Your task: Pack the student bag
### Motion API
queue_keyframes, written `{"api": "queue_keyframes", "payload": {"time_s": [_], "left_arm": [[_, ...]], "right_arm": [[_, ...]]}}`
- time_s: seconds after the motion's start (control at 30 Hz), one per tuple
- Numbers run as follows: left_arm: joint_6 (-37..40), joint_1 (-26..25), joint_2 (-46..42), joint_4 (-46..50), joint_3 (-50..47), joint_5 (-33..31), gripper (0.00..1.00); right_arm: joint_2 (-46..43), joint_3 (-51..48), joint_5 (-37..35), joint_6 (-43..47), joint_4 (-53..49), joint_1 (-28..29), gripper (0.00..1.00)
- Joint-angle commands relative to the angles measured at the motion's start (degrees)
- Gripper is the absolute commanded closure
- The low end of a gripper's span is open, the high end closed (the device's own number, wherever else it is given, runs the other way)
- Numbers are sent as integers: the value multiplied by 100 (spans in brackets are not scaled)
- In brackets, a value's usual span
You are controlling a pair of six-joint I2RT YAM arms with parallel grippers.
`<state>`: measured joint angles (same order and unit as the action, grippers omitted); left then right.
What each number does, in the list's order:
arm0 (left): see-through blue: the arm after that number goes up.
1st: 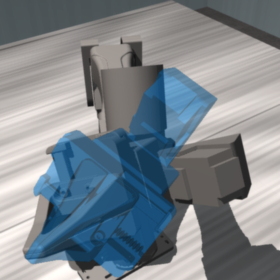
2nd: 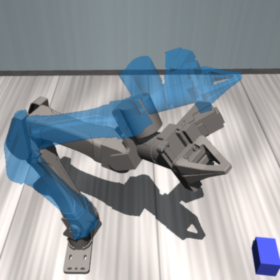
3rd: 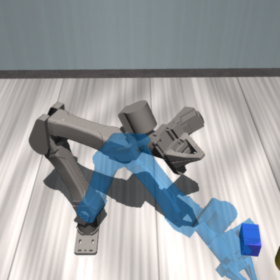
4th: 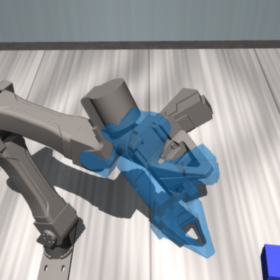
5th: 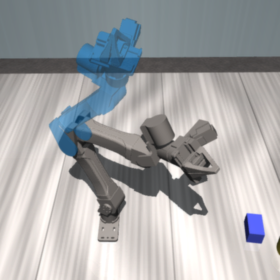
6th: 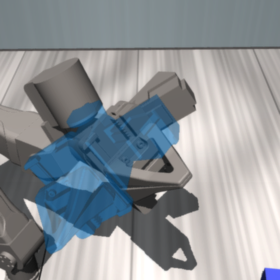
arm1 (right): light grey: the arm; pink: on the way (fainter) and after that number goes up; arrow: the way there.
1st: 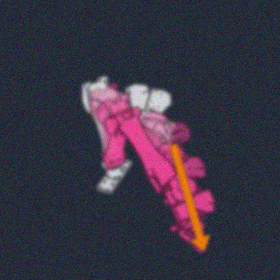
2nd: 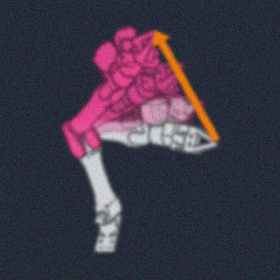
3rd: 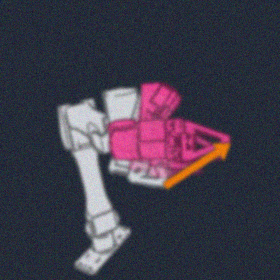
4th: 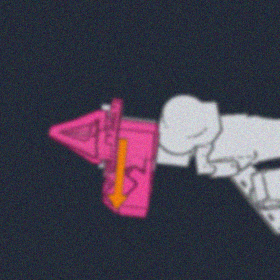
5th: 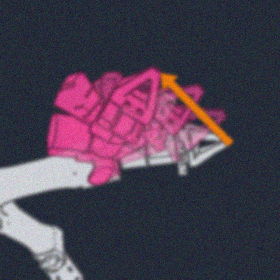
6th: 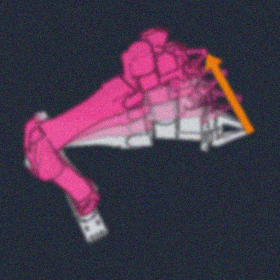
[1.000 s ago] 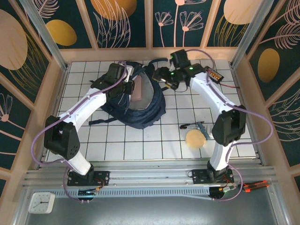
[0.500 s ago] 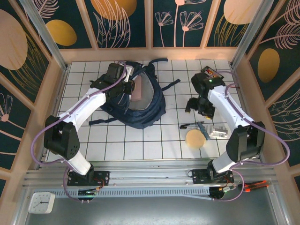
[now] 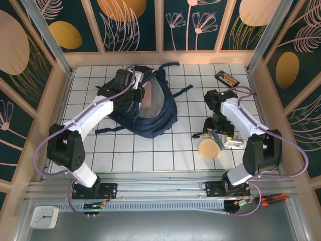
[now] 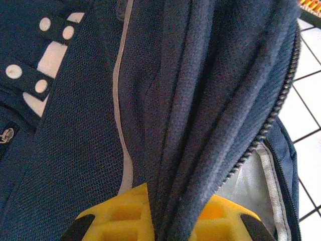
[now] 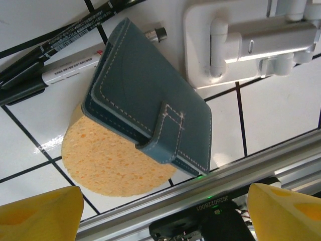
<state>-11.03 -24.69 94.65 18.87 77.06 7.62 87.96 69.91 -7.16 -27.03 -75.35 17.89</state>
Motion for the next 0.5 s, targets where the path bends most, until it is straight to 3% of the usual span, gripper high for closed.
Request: {"api": "queue_keyframes", "payload": {"time_s": [0.0, 0.47], "left_arm": [[-99, -10, -272, -806, -32, 240, 100], [-40, -3, -316, -850, -180, 121, 100]], "right_arm": [[297, -58, -144, 278, 194, 39, 15], [1086, -223, 56, 723, 1013, -248, 39]]}}
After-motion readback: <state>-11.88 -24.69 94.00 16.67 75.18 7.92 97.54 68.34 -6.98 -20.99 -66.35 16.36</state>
